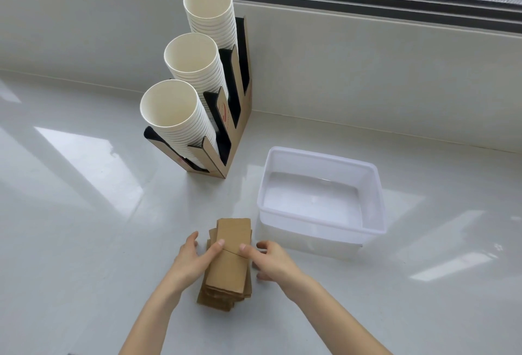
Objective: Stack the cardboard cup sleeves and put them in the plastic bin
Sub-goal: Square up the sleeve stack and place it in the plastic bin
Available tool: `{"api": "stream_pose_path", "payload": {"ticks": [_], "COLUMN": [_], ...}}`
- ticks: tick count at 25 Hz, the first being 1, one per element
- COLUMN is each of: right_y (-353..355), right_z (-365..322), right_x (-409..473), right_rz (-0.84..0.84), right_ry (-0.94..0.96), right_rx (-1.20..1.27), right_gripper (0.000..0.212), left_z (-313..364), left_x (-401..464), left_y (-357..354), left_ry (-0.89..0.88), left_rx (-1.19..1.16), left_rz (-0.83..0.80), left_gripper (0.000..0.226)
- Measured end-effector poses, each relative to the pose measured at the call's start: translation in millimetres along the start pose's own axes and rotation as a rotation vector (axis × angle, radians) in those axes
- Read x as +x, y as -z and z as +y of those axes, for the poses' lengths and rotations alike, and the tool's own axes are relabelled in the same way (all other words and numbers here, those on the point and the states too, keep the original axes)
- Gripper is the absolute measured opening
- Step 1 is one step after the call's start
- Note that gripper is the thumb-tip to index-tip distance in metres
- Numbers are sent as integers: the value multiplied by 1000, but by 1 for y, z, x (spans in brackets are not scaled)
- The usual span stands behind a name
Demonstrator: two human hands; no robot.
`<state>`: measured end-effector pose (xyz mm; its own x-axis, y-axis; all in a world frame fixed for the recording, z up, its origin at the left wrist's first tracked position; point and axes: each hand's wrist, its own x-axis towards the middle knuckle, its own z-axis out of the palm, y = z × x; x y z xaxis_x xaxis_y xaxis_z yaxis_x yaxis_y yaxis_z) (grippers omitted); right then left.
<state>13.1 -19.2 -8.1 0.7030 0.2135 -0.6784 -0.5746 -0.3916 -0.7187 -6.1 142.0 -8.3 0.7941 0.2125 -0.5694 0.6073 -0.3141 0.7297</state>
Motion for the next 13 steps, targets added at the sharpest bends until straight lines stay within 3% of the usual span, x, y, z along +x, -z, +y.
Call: {"api": "stream_pose_path", "payload": {"ticks": [3,7,13], "right_y": [0,-5,-6], "right_z": [-2,-4,4], "right_x": [5,5,7], "right_rz": [-50,-82,-97], "right_ry": [-9,37,49], "right_rx": [68,90,132], "right_gripper": [73,40,43], "left_z": [-3,-2,-5], "left_x": [0,1,-1], "left_y": [2,-2,-7], "left_ry": [27,56,44], "left_rx": [-61,-191,-219], "left_rz": [-58,-118,-128], "left_gripper": [79,76,68]}}
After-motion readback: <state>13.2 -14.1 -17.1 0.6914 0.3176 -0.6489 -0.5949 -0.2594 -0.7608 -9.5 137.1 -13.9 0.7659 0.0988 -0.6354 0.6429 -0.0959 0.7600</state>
